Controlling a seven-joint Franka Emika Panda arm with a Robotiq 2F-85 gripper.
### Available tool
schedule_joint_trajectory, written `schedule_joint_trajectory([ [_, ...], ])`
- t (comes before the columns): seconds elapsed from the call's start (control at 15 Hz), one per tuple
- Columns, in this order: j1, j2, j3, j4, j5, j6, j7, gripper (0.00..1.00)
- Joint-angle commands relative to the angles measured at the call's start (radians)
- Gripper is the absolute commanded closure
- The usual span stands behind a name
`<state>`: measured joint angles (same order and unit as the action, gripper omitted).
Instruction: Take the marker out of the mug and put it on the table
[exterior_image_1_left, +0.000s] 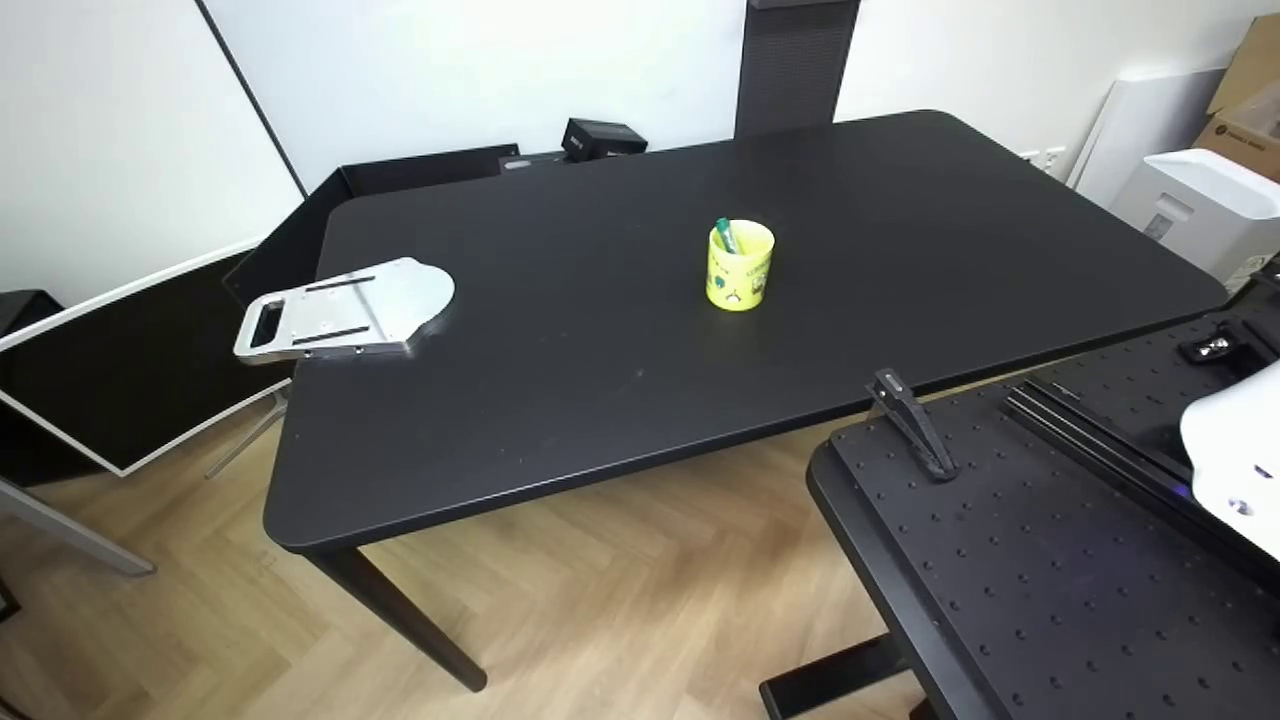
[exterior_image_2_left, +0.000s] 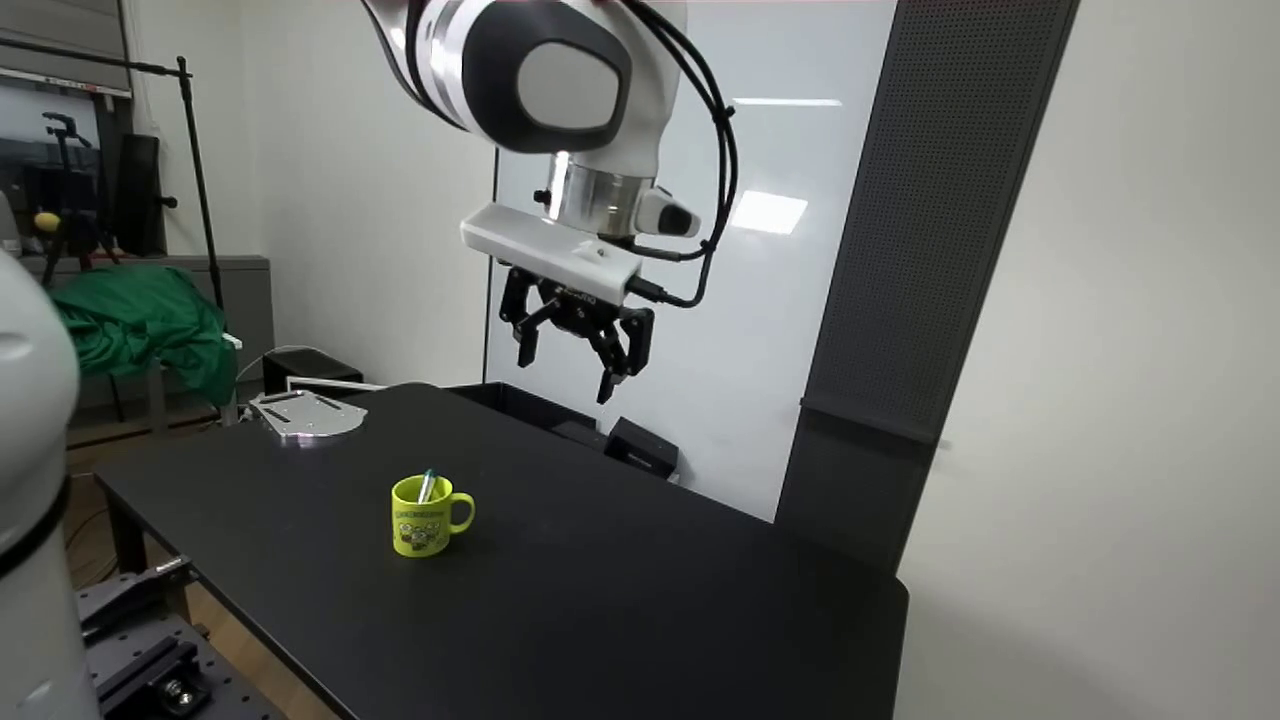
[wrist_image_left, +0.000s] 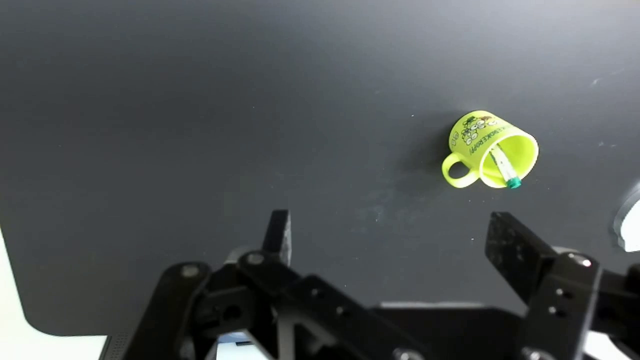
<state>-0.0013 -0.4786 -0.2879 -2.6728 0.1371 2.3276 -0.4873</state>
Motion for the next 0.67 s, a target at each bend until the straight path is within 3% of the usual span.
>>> schedule_joint_trajectory([
  [0.0, 0.042, 0.052, 0.058, 0.031, 0.025, 0.043, 0.026, 0.0],
  [0.2, 0.085, 0.095, 0.113, 0.06, 0.02, 0.038, 0.037, 0.0],
  [0.6, 0.167, 0.183, 0.261, 0.126, -0.017, -0.08, 0.064, 0.0],
])
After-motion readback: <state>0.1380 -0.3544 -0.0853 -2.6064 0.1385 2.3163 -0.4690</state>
